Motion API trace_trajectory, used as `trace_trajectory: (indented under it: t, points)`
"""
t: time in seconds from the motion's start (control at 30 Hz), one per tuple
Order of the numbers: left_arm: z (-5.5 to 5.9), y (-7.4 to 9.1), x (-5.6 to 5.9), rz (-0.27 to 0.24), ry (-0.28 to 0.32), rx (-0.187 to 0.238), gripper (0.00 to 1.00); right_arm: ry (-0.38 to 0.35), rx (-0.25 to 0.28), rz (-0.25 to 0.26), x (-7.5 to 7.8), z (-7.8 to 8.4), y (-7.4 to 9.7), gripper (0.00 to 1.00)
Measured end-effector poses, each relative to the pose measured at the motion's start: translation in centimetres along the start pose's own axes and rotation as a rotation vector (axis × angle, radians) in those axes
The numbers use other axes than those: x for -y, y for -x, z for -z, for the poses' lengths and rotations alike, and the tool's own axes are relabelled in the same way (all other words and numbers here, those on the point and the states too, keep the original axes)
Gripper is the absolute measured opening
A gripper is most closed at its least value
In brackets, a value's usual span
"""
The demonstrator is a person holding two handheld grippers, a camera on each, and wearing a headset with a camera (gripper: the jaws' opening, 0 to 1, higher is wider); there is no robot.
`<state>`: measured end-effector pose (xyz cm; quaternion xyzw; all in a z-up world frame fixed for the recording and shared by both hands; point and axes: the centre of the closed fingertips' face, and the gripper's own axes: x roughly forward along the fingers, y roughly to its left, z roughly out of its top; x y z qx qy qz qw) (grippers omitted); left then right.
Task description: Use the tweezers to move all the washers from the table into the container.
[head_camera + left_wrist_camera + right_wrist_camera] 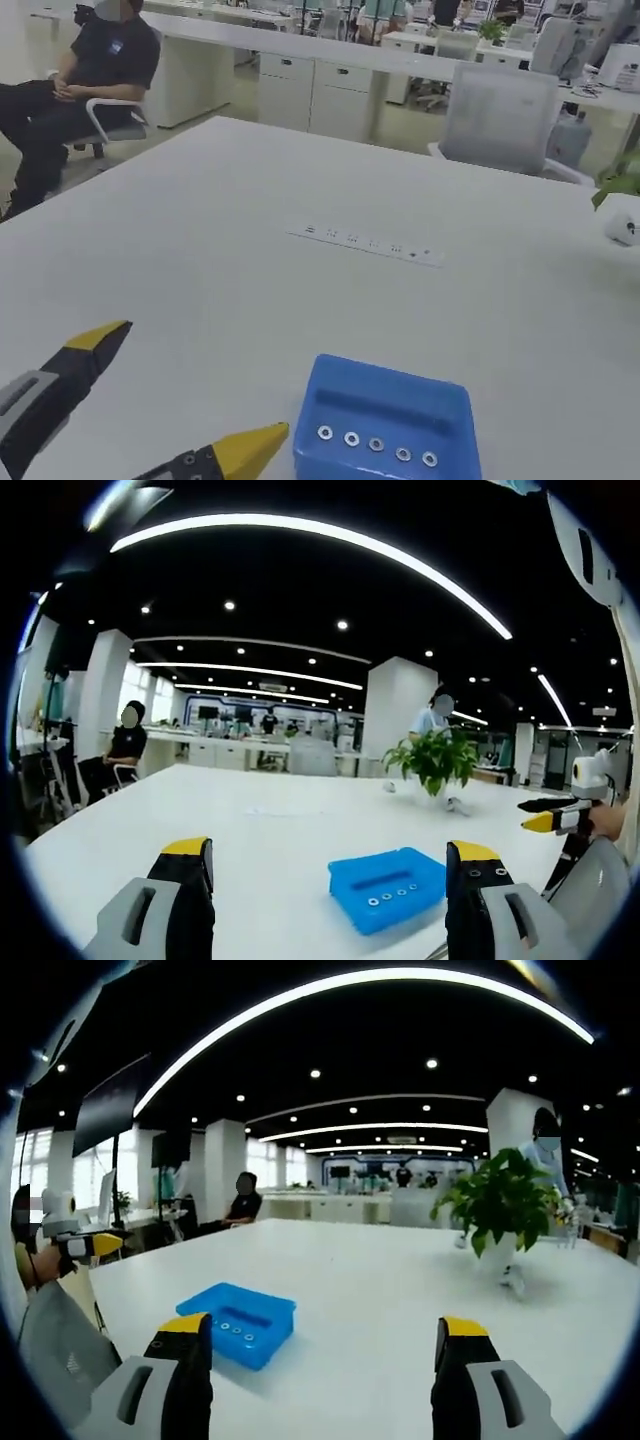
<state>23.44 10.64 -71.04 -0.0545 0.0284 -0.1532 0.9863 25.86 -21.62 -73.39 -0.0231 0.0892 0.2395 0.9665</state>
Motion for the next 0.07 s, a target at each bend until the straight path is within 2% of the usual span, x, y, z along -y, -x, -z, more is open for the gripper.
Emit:
trace_trajectory:
  t: [0.07]
  points:
    - [0.07,-0.03,0.13,0.006,-0.001,-0.002,0.99,0.006,-0.007,-0.014,-0.35,0.08,-0.08,0.92]
